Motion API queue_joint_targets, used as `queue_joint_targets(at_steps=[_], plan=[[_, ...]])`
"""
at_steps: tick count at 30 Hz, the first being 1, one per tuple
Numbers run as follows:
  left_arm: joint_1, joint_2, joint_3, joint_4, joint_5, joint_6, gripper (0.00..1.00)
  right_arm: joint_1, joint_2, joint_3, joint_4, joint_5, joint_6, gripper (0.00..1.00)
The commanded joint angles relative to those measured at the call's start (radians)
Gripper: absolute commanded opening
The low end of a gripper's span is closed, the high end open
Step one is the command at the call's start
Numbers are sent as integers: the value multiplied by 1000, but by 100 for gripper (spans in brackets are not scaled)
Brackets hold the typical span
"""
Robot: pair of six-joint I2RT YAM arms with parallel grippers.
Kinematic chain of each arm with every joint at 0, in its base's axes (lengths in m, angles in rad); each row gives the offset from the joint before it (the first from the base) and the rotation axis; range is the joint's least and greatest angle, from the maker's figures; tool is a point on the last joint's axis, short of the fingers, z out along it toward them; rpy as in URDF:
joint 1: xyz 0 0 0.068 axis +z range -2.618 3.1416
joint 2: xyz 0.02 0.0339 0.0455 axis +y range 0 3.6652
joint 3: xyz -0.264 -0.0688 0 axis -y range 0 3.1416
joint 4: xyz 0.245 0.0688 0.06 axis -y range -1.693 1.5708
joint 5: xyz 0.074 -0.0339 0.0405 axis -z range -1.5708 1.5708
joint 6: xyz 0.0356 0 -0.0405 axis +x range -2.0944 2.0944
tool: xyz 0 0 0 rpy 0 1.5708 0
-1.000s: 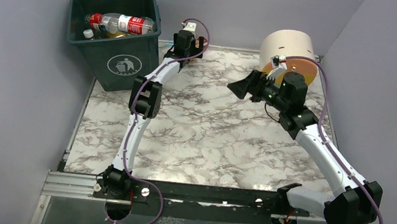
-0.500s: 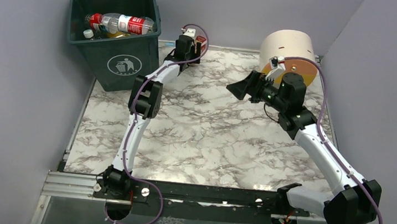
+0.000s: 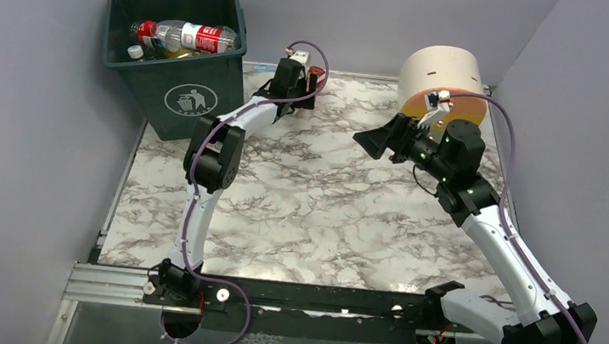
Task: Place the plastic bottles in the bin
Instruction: Pick up the plastic bottle at the center of the board.
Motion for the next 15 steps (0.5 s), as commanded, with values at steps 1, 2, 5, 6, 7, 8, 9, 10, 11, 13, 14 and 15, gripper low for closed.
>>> queue_joint_targets(at_steps=[1,2,5,6,7,8,9,10,11,13,14,15], plan=[[-36,-203,-125,49,54,-32,65,4,-67,-17,-49,6,-12,100],[-43,-241,-157,50,60,-32,65,4,-81,-19,-60,12,-13,100],[-60,-360,-252,42,85,-40,65,5,-117,-22,-89,18,-17,100],[-65,-398,-278,34,92,-44,65,4,-128,-21,-100,19,-19,100],[-69,-436,-300,23,94,-46,65,4,-137,-18,-110,21,-21,100],[-73,-470,-315,8,99,-47,65,5,-145,-17,-121,23,-23,100],[-75,-507,-328,-5,102,-49,64,4,-158,-16,-128,25,-23,100],[-76,-540,-336,-21,104,-49,64,5,-165,-15,-136,25,-24,100],[-77,-572,-341,-36,108,-50,64,5,-171,-15,-142,27,-24,100],[-77,-629,-339,-68,116,-49,65,4,-185,-18,-147,25,-21,99],[-77,-652,-331,-85,122,-48,65,3,-189,-17,-150,23,-18,100],[-77,-670,-320,-108,129,-45,64,4,-191,-17,-153,20,-18,100]])
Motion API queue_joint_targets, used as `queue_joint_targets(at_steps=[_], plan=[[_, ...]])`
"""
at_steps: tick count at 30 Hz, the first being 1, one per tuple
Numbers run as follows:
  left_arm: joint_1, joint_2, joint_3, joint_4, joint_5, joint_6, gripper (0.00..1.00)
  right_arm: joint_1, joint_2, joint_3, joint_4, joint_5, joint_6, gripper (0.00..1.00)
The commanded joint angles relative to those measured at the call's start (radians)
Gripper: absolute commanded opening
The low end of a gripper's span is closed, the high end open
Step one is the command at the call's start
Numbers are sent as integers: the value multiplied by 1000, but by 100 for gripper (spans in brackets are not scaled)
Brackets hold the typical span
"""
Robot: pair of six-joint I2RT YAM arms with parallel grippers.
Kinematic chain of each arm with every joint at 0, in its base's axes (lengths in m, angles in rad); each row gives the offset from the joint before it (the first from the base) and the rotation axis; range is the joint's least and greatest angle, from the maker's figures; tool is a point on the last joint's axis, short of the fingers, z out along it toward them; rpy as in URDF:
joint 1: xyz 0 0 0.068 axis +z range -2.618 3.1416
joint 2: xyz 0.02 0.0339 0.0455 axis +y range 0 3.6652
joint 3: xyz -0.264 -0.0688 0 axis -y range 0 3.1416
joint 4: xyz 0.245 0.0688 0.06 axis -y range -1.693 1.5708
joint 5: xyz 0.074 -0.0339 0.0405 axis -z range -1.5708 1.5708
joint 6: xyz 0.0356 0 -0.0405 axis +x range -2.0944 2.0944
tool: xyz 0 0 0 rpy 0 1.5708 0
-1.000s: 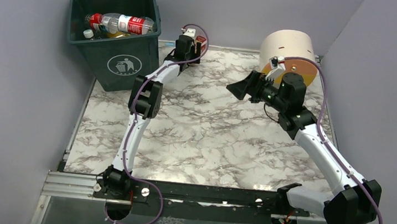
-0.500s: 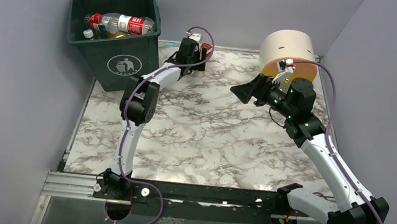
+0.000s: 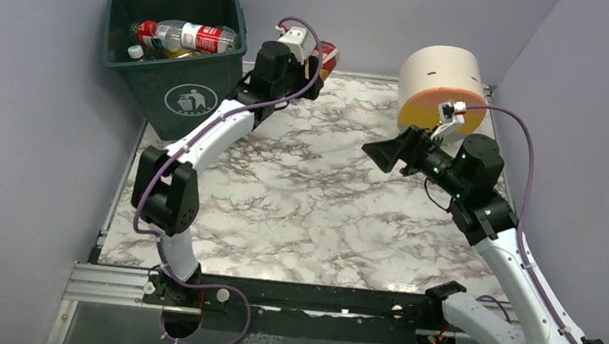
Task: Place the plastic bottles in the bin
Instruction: Pick up the plastic bottle at the center of the board, then place the plastic bottle in the trash bin.
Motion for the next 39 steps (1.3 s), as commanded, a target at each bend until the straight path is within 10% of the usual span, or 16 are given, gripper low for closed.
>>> queue_joint_targets(at_steps=[1,10,23,39], plan=[[3,-129,31,-81,50,-4,64,4,-30,-4,-37,12,-9,100],[37,-255,187,-191,21,17,65,5,-39,-1,-47,-3,-1,100],[444,-295,320,-287,106,-51,66,4,-44,-2,-51,-11,2,100],[812,-371,122,-314,96,-105,66,4,-27,-48,-2,-41,28,100]])
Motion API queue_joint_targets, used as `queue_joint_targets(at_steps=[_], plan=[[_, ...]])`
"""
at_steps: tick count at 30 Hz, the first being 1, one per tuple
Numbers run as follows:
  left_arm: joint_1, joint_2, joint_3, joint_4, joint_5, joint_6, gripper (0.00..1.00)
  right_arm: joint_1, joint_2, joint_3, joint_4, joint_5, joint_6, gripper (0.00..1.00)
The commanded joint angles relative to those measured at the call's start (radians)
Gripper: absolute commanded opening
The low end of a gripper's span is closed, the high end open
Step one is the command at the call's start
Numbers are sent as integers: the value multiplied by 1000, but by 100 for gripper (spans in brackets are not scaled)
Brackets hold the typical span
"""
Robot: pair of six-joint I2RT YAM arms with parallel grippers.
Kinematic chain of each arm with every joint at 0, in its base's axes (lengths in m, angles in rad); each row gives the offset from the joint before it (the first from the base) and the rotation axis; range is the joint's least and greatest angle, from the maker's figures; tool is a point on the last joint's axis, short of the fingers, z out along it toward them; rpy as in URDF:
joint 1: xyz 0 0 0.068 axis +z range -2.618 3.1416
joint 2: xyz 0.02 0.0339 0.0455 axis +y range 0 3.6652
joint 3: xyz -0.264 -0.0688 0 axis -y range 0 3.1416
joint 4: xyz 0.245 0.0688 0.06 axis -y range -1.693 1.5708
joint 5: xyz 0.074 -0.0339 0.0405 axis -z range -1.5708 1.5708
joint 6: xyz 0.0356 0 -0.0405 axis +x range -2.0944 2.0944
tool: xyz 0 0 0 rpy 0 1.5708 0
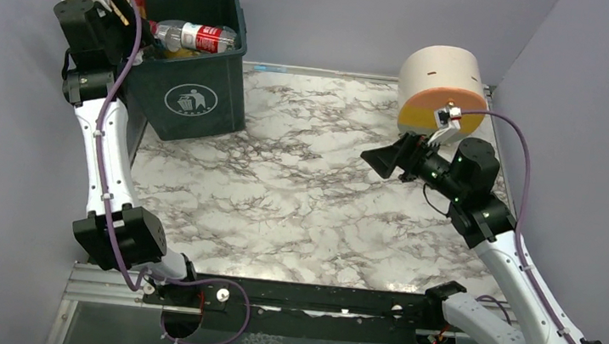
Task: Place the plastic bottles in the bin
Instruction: Place the plastic bottle in the trash bin.
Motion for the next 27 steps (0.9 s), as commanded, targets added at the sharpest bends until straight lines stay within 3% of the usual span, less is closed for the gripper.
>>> queue_joint_targets(at_steps=[1,8,14,23,27], plan=[[50,-25,-75,8,16,-18,66,4,2,-20,51,-35,18,100],[63,13,-152,68,80,-39,69,4,5,-40,69,-48,30,100],[63,35,-118,70,100,-48,98,4,14,-31,65,-30,18,100],[63,-69,-76,132,184,-93,99,5,60,8,86,11,-53,100],[61,-174,-151,218,329,-149,99,4,102,55,53,96,-152,100]])
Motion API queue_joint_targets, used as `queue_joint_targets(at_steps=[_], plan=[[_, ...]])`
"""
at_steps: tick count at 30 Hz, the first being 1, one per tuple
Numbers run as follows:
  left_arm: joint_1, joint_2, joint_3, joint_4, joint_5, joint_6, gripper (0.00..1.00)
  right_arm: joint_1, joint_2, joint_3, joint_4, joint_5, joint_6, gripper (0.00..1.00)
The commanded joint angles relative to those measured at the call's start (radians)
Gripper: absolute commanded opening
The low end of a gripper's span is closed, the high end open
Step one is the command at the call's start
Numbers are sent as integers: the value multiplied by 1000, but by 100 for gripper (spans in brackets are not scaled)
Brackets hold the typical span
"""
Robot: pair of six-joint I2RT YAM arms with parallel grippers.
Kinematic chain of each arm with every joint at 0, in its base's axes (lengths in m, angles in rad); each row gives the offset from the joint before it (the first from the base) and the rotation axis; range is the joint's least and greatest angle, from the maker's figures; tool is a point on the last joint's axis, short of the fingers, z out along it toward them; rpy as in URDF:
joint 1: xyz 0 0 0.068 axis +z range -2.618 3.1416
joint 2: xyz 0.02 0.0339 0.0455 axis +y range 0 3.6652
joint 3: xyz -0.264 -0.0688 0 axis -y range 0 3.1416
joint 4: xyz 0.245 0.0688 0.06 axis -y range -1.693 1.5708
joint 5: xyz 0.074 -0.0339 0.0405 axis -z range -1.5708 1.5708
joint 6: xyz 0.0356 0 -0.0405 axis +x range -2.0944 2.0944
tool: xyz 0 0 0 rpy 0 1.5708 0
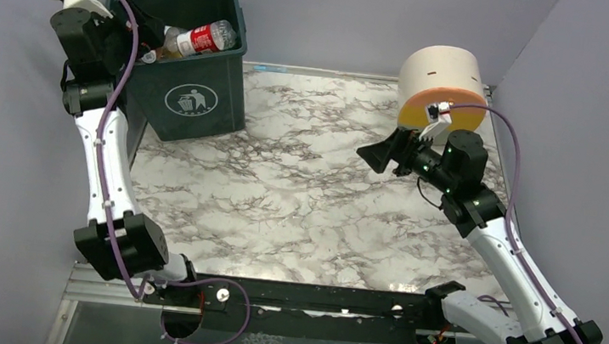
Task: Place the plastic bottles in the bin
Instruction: Place the plastic bottle in the trash bin, then reset both arms
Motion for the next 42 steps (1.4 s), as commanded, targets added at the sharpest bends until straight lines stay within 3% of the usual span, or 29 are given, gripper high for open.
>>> queue_joint_targets(at_steps=[1,6,11,17,22,27,35,37,39,42], plan=[[3,-181,-65,139,187,-79,99,5,41,80,-2,140,-131,100],[-18,-359,-276,185,222,-90,99,4,69,15,32,361,-238,99],[-167,-482,-586,288,200,-52,99,-13,67,-159,173,529,-259,99],[-457,-491,-894,467,-35,11,99,-98,-1,-417,424,643,-254,99],[-581,-393,-1072,634,-315,114,99,-138,23,-594,680,780,-254,99],[-596,-303,-1227,874,-511,235,99,-155,156,-695,957,870,-318,100],[-589,-97,-1321,1234,-580,400,99,-181,430,-659,1205,878,-370,100],[-582,-52,-1307,1198,-568,400,99,-184,467,-631,1192,906,-381,99],[-578,10,-1337,1318,-562,404,99,-195,534,-664,1372,892,-410,99],[-573,33,-1295,1246,-542,407,99,-195,547,-603,1230,848,-407,99]])
